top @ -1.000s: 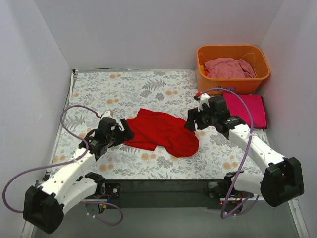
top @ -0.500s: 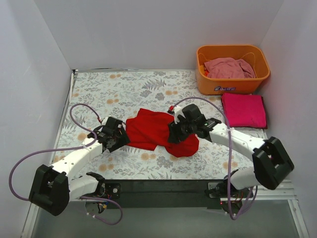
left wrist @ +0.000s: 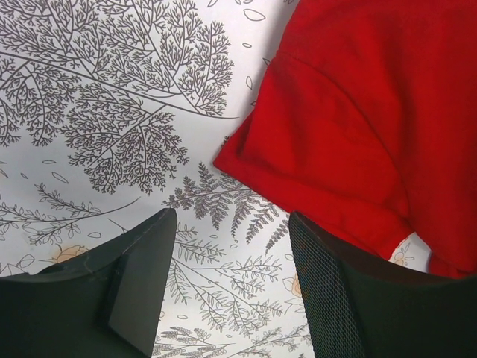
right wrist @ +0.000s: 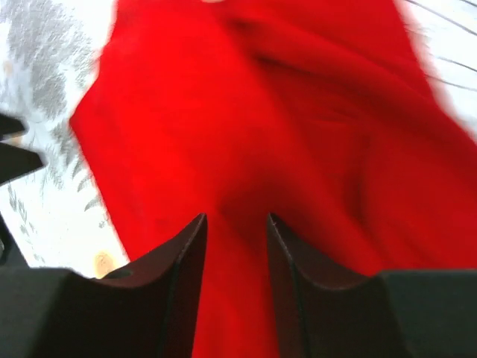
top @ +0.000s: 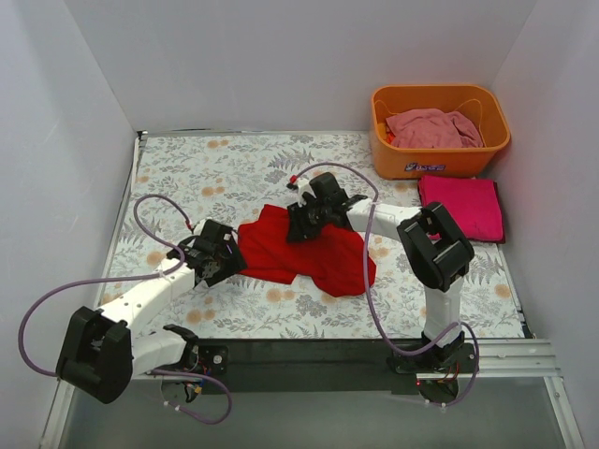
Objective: Fold and stack the t-shirts
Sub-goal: Flatten the tshirt out
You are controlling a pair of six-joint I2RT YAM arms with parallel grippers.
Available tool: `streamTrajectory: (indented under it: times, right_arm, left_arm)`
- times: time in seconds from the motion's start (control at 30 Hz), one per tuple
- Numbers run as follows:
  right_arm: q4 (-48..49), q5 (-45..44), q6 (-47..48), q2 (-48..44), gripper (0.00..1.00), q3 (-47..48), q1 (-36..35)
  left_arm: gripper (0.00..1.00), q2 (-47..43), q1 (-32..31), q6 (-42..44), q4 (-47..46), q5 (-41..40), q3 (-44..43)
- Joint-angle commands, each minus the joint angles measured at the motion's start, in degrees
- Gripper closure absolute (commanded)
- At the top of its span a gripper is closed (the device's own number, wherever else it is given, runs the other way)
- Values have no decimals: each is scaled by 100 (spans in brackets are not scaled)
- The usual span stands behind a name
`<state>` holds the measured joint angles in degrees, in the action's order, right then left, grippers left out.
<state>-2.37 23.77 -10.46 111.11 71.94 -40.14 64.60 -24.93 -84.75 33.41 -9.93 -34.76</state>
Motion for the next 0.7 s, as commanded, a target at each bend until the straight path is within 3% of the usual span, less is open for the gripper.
streamTrajectory:
  times: [0.0,0.27,0.4,0.67]
  right_arm:
    - [515,364,-753,104,57,-152,681]
    - [967,796,-984,112,59,-602,832]
    - [1019,849,-967,165,59,-708,824]
    - [1186,963,-976,209,58,-840,832]
  left_arm:
    - [39,114,6,116,-141,26,-241]
    - [43,799,5,231,-379,1,-434]
    - [55,1125,6,292,-423,-158,-610]
    - [56,1775,5,451,-519,-263,-883]
